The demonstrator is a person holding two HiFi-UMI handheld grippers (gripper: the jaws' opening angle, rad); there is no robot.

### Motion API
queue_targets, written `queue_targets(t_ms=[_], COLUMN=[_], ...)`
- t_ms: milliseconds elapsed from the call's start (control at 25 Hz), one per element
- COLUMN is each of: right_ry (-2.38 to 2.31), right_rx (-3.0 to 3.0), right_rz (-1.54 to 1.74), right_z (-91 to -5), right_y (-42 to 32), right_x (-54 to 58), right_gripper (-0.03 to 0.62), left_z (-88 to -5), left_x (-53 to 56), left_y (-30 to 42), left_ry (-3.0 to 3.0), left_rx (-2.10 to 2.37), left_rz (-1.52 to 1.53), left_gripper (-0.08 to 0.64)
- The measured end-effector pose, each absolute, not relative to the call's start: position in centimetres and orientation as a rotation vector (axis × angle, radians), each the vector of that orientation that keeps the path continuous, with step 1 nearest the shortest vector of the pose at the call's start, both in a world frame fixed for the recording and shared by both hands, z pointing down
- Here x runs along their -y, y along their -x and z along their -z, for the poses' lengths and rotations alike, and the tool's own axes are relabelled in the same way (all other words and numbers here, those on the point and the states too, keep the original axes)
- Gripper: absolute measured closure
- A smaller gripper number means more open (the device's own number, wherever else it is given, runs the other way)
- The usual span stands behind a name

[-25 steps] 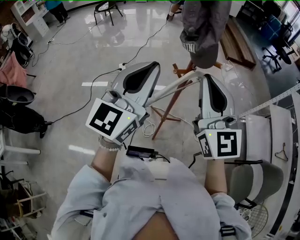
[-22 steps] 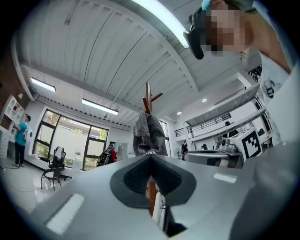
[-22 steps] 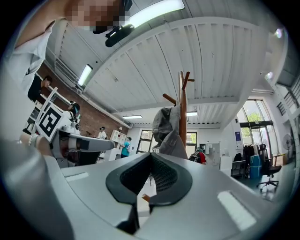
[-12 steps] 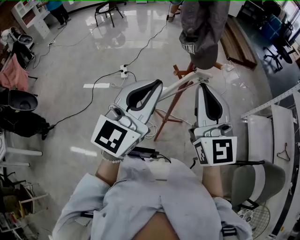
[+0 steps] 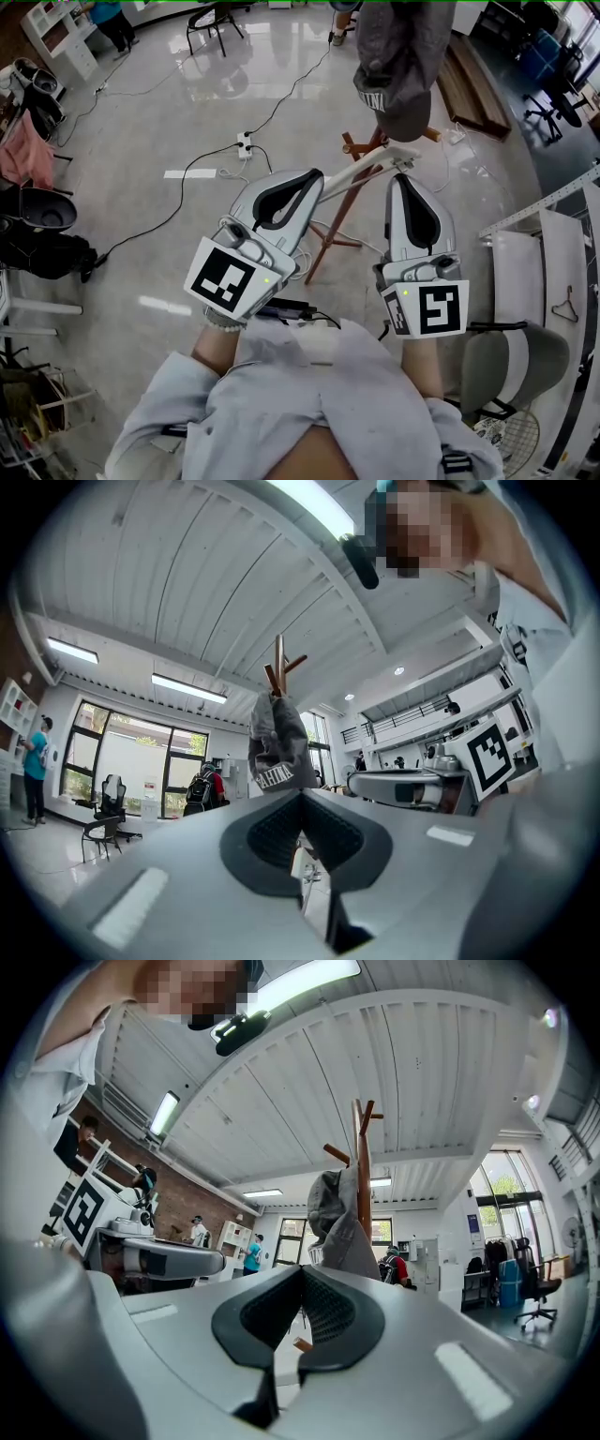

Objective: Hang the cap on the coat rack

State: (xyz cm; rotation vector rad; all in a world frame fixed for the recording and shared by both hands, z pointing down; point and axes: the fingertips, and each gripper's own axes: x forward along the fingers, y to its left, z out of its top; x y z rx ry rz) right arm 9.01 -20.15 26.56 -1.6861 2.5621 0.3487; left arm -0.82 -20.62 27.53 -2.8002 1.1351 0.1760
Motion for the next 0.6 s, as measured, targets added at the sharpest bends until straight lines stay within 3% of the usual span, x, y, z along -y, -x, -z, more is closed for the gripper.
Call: queue_targets(t_ms=[600], right_ry=[1.715], right_rx=[-2.573], right_rz=[-0.366], right_z=[-26.75], right_y=[-9.45], right_x=[20.31], right_gripper=[0.586], left_z=[-27.51], left_x=[20.84], left_y=[0.21], left_ry=[2.809], left_rx=[-1.127], left_rz=[-0.179], left_gripper=[0.557])
